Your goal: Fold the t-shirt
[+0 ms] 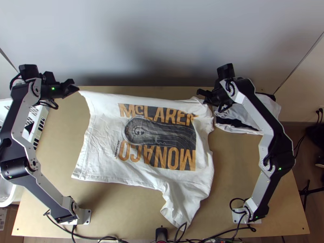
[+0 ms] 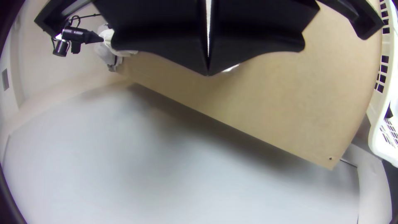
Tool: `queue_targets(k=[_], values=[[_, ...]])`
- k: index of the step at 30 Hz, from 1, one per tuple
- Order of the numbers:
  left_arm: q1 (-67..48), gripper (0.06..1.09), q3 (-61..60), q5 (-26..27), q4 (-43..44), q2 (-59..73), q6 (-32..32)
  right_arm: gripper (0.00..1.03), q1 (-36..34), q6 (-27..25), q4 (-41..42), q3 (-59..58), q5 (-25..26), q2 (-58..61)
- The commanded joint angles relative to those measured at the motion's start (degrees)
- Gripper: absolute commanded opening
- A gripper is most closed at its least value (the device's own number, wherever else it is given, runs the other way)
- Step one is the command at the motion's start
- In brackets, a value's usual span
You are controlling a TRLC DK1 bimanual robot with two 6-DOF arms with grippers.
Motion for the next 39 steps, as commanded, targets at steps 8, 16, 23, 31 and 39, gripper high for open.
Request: queue_targets(k=[8, 16, 23, 31, 39], values=[[1.1, 0.09, -7.0, 2.1, 0.2, -3.8, 3.4, 0.02, 0.8, -0.8, 0.0, -6.5, 0.0, -5.6], [1.8, 0.09, -9.5, 3.1, 0.2, -4.3, 5.7, 0.02, 1.6, -1.5, -0.5, -10.3, -0.5, -7.7], [1.4, 0.09, -15.3, 4.8, 0.2, -8.5, 7.2, 0.02, 3.2, -2.9, -0.5, -16.0, -0.5, -10.5], [1.4, 0.09, -20.8, 5.1, 0.3, -11.1, 9.5, 0.02, 4.9, -3.3, 0.6, -21.6, -0.5, -11.9], [2.3, 0.09, -23.1, 5.1, 0.3, -11.5, 12.0, 0.02, 5.5, -3.5, 2.7, -26.8, -0.5, -12.9]])
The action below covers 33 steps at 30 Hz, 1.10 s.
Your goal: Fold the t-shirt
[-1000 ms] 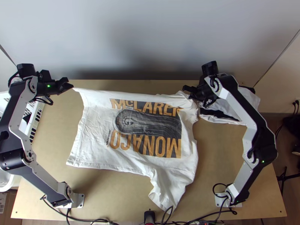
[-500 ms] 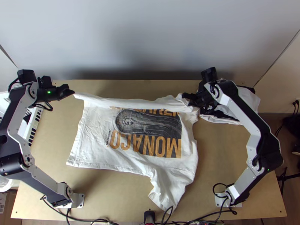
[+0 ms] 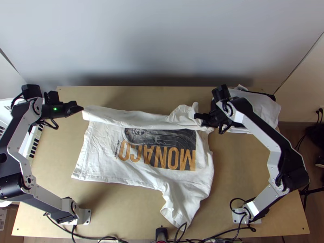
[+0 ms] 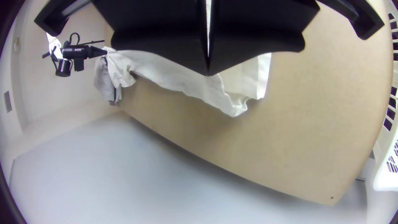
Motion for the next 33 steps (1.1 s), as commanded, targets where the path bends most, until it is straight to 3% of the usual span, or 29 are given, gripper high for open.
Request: queue_targets(k=[1, 12, 24, 30, 32, 33], values=[[0.7, 0.09, -2.6, 0.0, 0.0, -0.6, 2.3, 0.02, 1.0, -0.3, 1.3, -4.9, 0.0, -0.9], [2.4, 0.09, -6.3, 0.0, 0.3, 1.3, 8.2, 0.02, 2.5, -2.2, 2.1, -11.8, 0.0, -2.2], [4.4, 0.09, -12.6, -0.1, 1.5, 4.3, 15.1, 0.02, 4.8, -2.8, 9.2, -21.1, 0.0, -3.7], [4.6, 0.1, -17.3, 0.0, 6.6, 4.8, 15.1, 0.03, 4.8, -2.8, 12.5, -21.7, 0.0, -4.3], [4.2, 0.22, -18.5, 0.0, 7.8, 4.3, 14.9, 0.06, 4.8, -3.1, 12.6, -21.5, 0.0, -4.7], [3.8, 0.3, -18.9, 0.1, 7.9, 4.2, 15.1, 0.14, 4.8, -3.2, 12.6, -21.5, 0.0, -5.1]])
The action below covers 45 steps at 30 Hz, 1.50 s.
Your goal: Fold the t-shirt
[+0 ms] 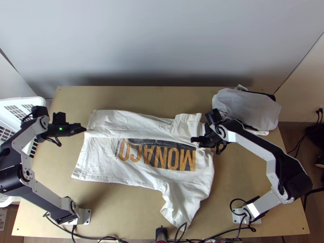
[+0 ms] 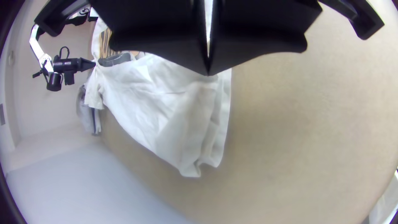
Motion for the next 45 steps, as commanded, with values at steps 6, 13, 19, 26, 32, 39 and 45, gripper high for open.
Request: queue_targets(k=[6, 13, 19, 26, 32, 39, 45], values=[[-1.8, 1.03, -4.6, 0.6, 4.9, -2.3, 1.4, 0.47, 1.5, -1.6, 1.9, 0.0, 0.0, -6.0], [-2.3, 1.03, -4.0, 7.8, 3.4, -20.4, -1.8, 0.6, 5.2, -3.3, -11.8, 10.4, -0.3, -15.8], [-0.7, 1.03, -4.0, 7.7, -14.5, -28.4, 9.6, 0.66, 7.8, 3.7, -28.8, 14.7, -2.9, -17.4], [3.0, 1.03, -7.4, -3.1, -37.6, -31.6, 28.3, 0.66, 12.1, 20.0, -31.4, 4.5, -6.7, -24.8], [15.0, 1.03, -15.0, -12.5, -38.9, -37.1, 43.0, 0.66, 18.1, 30.0, -24.9, -7.6, -6.6, -31.9], [23.3, 1.03, -18.4, -13.4, -35.6, -35.3, 50.7, 0.66, 15.7, 31.5, -20.3, -16.1, -6.6, -34.9], [22.8, 1.03, -20.2, -12.5, -31.9, -30.5, 50.1, 0.66, 11.6, 34.6, -20.1, -16.9, -8.8, -34.3]])
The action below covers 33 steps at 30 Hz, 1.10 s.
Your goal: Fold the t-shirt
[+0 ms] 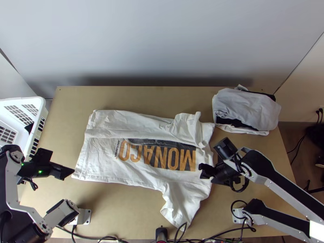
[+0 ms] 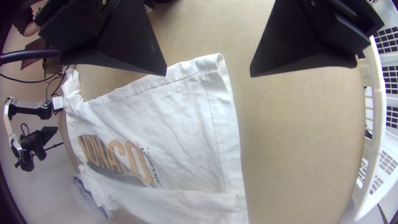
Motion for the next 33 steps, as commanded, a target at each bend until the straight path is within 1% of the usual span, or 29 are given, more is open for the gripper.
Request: queue_targets(k=[1, 3, 9, 19, 23, 24, 29, 33], values=[[2.0, 1.03, -2.8, -0.1, 2.2, 4.7, 2.3, 0.65, -3.2, 3.4, 0.9, -3.8, -2.1, -0.9], [1.6, 1.03, -3.0, 0.5, 2.3, 7.2, 2.1, 0.66, -2.0, 3.4, 0.9, -4.0, -2.1, -1.2], [0.0, 1.03, -7.7, 0.1, 10.5, 11.7, 0.0, 0.65, -1.8, 3.5, 1.0, -4.4, -2.3, 1.4], [-0.1, 1.02, -8.3, -0.4, 13.1, 14.6, -0.2, 0.65, -1.8, 3.7, 0.2, -4.3, -5.2, 3.5], [-0.1, 0.81, -8.5, -0.4, 14.4, 14.9, 0.5, 0.65, -1.6, 3.8, -0.5, -4.0, -5.3, 4.2], [0.0, 0.79, -8.5, -0.3, 14.4, 15.0, 0.6, 0.65, -1.6, 3.8, -0.9, -3.9, -5.4, 4.1], [0.0, 0.79, -8.1, -0.3, 13.6, 14.9, 0.5, 0.65, -1.6, 3.9, -3.0, -3.7, -5.5, 4.0], [0.0, 0.79, -7.5, 0.3, 12.8, 14.4, 0.5, 0.65, -1.6, 3.9, -3.1, -3.7, -5.5, 3.8]])
